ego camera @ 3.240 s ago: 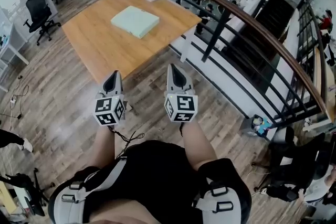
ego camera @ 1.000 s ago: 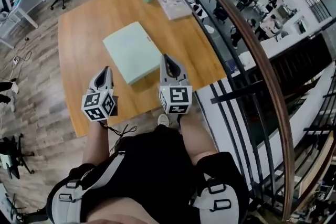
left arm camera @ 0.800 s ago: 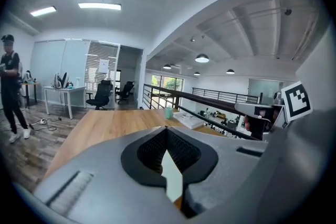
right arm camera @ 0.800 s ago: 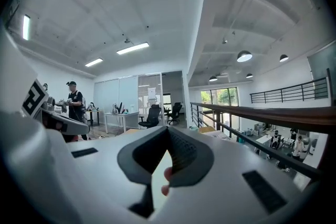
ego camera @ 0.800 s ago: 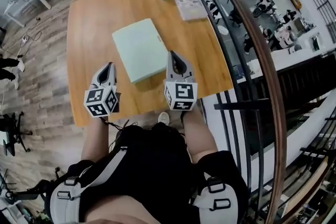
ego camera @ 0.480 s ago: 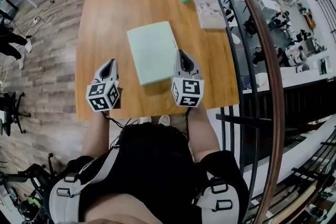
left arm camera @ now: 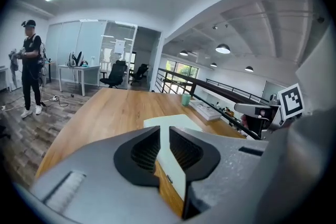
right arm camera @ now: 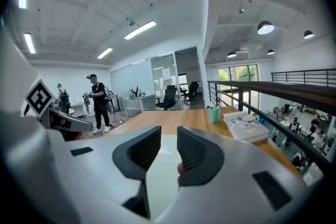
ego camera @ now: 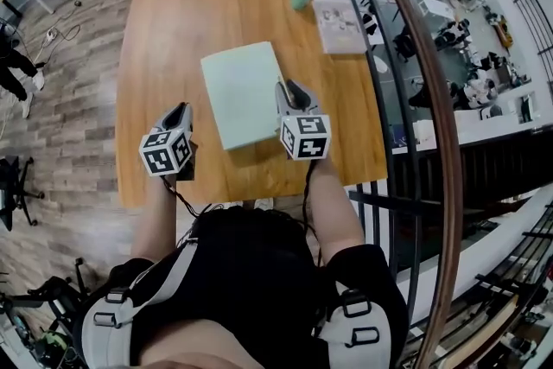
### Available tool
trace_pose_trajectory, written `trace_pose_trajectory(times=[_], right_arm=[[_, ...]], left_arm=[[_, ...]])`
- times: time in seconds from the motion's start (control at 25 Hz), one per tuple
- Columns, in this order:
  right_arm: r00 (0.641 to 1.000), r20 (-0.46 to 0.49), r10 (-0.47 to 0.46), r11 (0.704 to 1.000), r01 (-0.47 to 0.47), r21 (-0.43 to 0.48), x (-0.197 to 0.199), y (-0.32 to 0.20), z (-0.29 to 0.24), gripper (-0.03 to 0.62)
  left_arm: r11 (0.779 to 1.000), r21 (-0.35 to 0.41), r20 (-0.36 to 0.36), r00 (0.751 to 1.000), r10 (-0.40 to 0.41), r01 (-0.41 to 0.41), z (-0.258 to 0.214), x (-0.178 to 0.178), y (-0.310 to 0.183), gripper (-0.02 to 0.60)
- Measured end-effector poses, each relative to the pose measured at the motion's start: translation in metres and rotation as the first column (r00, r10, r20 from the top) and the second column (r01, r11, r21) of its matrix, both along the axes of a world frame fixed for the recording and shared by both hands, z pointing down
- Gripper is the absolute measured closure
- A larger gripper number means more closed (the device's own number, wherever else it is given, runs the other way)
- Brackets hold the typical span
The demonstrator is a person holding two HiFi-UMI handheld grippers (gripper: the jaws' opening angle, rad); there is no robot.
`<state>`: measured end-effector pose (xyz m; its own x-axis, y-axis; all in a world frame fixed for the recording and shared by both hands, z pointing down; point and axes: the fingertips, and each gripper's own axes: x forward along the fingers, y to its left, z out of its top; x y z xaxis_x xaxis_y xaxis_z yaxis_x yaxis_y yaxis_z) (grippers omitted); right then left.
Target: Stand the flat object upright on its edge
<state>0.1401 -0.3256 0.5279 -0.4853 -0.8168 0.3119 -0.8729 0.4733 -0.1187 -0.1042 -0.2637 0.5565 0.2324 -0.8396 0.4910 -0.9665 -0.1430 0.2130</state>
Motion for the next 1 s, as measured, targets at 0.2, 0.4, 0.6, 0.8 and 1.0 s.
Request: trace_pose_trajectory(times=[0.2,0.4,0.6,0.8,1.0], right_arm=[[1.000,0.017,-0.021,0.993,0.023,-0.118,0.010,-0.021,0.033,0.491],[0.998,0.035,-0.042,0.969,0.050,-0.241,0.018,-0.036,0.068,0.472],[0.996,0.037,-0.082,0.927,0.090,-0.364,0.019,-0.054,0.106,0.456],[0.993,0.056,-0.105,0.874,0.119,-0.471,0.019,-0.073,0.140,0.445],[0.991,0.069,-0.112,0.813,0.132,-0.567,0.024,-0.086,0.169,0.428]], left_arm=[[0.997,-0.081,-0.119,0.993,-0.010,0.001,0.025,0.007,-0.015,0.442],[0.983,-0.181,-0.242,0.968,-0.073,0.029,0.052,0.005,-0.026,0.422],[0.966,-0.258,-0.277,0.955,-0.106,0.033,0.081,0.004,-0.045,0.416],[0.941,-0.338,-0.275,0.957,-0.096,-0.003,0.113,0.010,-0.067,0.416],[0.910,-0.409,-0.316,0.946,-0.076,-0.063,0.139,0.021,-0.074,0.393]])
